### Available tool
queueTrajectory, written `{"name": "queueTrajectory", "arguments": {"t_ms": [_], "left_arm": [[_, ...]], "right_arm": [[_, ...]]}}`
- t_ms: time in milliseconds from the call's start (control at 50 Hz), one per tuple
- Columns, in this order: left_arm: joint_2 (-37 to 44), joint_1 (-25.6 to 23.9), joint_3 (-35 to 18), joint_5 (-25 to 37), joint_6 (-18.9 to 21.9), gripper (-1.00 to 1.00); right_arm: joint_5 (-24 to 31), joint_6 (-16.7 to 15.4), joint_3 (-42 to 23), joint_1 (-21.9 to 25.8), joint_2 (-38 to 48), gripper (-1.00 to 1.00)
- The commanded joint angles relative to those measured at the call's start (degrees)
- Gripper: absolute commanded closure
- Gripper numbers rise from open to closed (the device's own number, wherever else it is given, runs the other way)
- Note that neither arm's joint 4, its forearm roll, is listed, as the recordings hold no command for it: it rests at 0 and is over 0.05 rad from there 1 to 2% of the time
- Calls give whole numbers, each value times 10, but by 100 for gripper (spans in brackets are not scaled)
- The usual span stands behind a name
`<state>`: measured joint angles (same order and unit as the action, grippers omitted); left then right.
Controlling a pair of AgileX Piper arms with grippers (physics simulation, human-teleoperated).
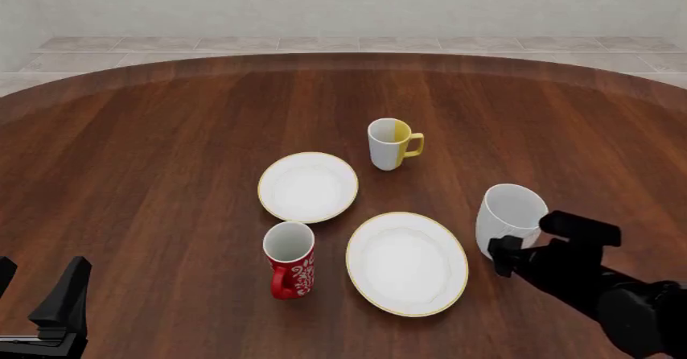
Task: Put the white mug on the left plate.
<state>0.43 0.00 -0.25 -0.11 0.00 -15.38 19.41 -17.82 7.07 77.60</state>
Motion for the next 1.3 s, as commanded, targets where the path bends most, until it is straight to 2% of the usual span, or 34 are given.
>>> {"name": "queueTrajectory", "arguments": {"t_ms": [20,160,180,200,280,300,540,780,1100,1300], "left_arm": [[0,0,0,0,0,-100],[0,0,0,0,0,-100],[0,0,0,0,0,-100],[0,0,0,0,0,-100],[0,0,0,0,0,-100],[0,0,0,0,0,-100],[0,0,0,0,0,-100],[0,0,0,0,0,-100],[0,0,0,0,0,-100],[0,0,0,0,0,-100]], "right_arm": [[-7,3,0,2,12,-100],[7,-2,-3,2,-2,-100],[8,-5,-4,1,-2,100],[15,-25,-1,-16,-22,100],[21,-14,-5,-4,-19,100],[23,-23,-4,-9,-26,100],[19,-26,-2,-8,-24,100],[60,-48,-17,-21,-71,100],[175,-106,-125,-13,-124,100],[198,-123,-187,5,-103,100]]}}
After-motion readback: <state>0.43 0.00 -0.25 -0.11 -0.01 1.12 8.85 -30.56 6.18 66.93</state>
